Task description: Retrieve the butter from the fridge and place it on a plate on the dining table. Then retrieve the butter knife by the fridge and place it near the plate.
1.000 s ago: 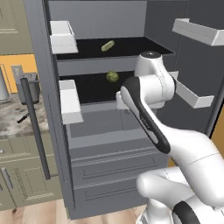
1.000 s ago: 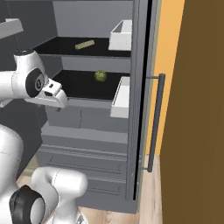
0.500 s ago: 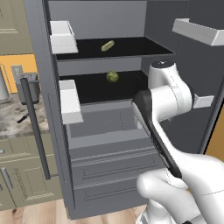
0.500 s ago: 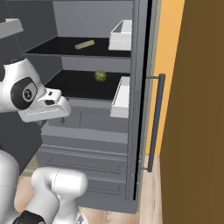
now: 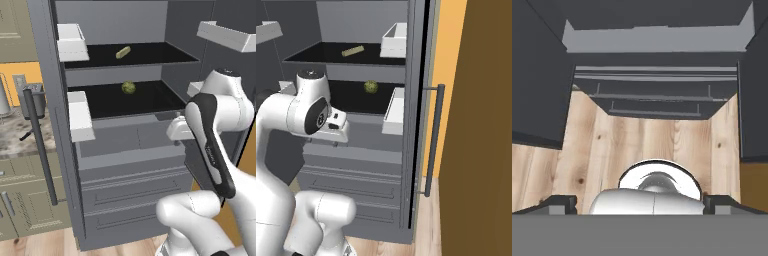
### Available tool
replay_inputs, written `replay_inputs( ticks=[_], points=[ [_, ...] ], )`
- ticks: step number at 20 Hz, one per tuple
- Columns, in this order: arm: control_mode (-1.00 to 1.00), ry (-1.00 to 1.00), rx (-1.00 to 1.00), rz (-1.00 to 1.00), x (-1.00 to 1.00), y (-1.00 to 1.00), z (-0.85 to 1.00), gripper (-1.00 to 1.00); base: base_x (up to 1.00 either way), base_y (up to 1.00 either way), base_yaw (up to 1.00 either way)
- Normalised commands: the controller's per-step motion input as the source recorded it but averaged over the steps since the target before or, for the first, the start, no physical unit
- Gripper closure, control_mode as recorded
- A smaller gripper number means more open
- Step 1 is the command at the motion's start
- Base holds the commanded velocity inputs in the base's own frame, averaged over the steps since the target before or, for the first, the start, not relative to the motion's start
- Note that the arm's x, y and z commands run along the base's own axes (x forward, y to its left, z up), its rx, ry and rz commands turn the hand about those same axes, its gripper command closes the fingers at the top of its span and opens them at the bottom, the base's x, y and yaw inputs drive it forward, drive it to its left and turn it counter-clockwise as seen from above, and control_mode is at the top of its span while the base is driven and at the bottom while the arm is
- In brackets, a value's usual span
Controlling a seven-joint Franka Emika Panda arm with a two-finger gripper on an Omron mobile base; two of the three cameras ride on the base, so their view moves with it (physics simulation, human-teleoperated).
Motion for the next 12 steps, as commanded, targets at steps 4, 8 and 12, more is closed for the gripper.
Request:
replay_inputs(
  ticks=[4,8,12],
  points=[
    [-1.00,0.06,-0.06,-0.08,0.00,-0.07,-0.03,-1.00,0.00,0.00,0.00],
    [-1.00,0.00,-0.08,-0.02,0.00,0.12,0.00,-1.00,0.00,0.00,0.00],
    [-1.00,0.00,-0.01,0.00,0.00,0.09,0.00,-1.00,0.00,0.00,0.00]
  ],
)
